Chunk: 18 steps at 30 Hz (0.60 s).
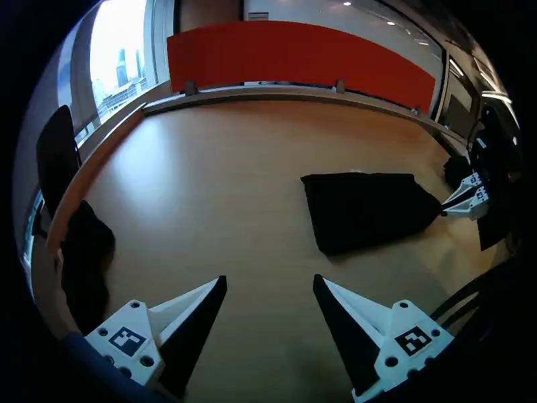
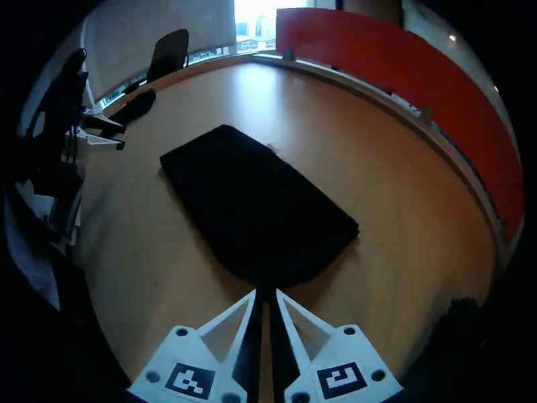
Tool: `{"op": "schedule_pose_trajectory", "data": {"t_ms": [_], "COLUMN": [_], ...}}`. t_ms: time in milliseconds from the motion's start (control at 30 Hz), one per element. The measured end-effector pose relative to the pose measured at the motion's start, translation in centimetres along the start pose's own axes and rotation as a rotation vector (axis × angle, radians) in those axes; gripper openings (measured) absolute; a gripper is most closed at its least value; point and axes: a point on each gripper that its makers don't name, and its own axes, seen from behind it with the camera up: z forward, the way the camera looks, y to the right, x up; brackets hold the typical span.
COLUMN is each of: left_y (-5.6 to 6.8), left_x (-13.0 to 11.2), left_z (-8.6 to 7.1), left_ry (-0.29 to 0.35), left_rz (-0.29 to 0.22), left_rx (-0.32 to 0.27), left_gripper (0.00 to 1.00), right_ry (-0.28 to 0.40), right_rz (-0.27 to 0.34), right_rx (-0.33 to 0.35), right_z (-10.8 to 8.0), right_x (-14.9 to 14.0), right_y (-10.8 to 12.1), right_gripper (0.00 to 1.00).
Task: Fold towel
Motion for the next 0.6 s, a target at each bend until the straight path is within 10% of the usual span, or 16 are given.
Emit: {"op": "schedule_pose_trajectory", "data": {"t_ms": [600], "left_y": [0.2], "left_x": [0.9], "left_z": [0.2], "left_ry": [0.009], "left_rz": [0.007], "left_rx": [-0.003], "left_gripper": [0.95], "right_ry": [0.086], "right_rz": [-0.044], "right_rx": [-0.038], "right_z": [-3.1], "right_x": [4.8], "right_y": [0.9], "right_gripper": [0.06]}}
